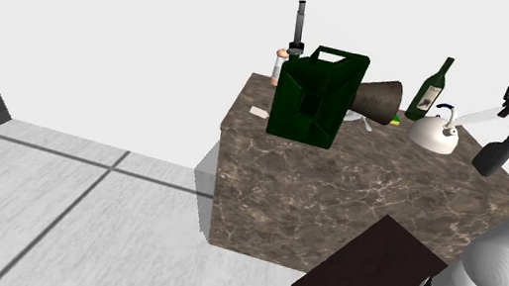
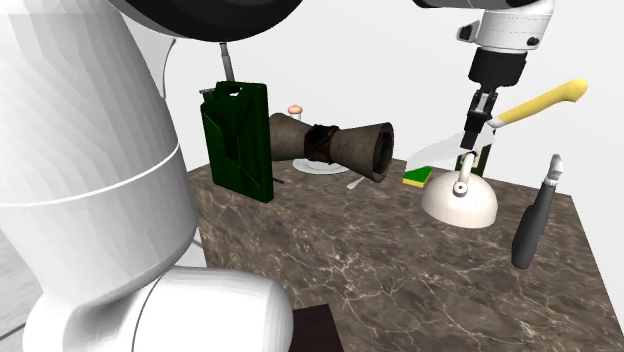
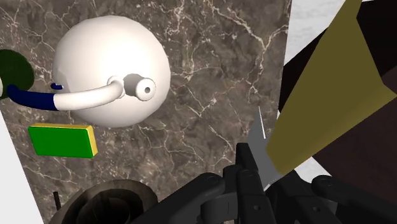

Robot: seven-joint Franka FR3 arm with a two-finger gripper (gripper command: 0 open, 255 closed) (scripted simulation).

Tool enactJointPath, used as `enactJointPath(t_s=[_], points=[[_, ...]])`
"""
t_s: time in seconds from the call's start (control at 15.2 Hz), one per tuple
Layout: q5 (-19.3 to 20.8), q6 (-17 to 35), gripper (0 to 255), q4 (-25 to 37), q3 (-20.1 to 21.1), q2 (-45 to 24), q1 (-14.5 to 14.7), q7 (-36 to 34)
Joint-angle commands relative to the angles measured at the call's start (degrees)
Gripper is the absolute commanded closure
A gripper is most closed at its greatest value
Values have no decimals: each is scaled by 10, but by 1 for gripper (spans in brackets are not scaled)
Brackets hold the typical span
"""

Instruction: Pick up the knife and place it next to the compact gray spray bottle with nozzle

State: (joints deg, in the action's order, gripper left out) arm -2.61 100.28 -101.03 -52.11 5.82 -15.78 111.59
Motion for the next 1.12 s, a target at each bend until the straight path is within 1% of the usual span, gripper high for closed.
enactJointPath(t_s=[0.0, 0.53, 1.06], points=[[0, 16, 255, -16, -1, 0, -1, 2], [-1, 77, 255, -77, -3, 0, -2, 8], [-13, 137, 255, -130, -9, -13, -3, 23]])
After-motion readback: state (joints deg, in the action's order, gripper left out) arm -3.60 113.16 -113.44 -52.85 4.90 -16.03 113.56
